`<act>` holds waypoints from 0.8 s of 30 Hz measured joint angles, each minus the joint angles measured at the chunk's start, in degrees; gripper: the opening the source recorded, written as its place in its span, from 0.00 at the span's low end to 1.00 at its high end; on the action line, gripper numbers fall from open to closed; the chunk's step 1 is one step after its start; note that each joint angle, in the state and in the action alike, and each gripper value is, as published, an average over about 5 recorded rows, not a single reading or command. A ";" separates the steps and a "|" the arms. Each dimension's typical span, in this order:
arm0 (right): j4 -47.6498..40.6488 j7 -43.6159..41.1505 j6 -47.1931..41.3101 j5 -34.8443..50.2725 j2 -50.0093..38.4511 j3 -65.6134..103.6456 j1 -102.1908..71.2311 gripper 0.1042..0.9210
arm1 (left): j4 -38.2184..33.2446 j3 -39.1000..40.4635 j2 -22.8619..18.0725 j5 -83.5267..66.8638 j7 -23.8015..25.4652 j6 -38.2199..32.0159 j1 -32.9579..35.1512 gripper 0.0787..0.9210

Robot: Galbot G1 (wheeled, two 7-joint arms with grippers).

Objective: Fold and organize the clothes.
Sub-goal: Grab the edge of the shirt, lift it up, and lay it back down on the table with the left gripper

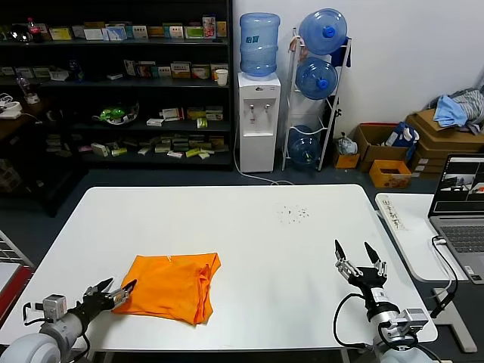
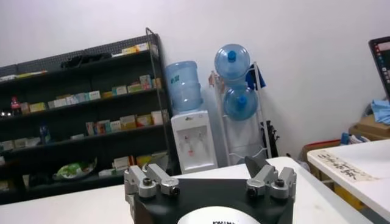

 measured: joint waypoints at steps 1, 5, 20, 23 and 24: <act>0.00 0.00 -0.01 0.00 0.03 -0.02 0.00 0.88 | 0.00 0.11 -0.02 0.00 -0.02 0.05 -0.05 0.75; 0.00 0.01 -0.02 0.00 0.07 -0.03 -0.04 0.88 | 0.04 0.48 -0.23 0.02 -0.01 0.11 -0.46 0.63; 0.02 0.01 -0.02 0.01 0.14 0.05 -0.10 0.88 | 0.27 1.77 -1.30 0.71 0.03 0.09 -1.29 0.26; -0.02 0.01 -0.01 -0.01 0.25 0.01 -0.09 0.88 | -0.16 1.64 -1.68 0.67 -0.07 -0.34 -1.14 0.16; -0.02 0.01 -0.01 -0.02 0.27 0.01 -0.09 0.88 | -0.35 1.53 -1.83 0.66 -0.12 -0.50 -1.03 0.13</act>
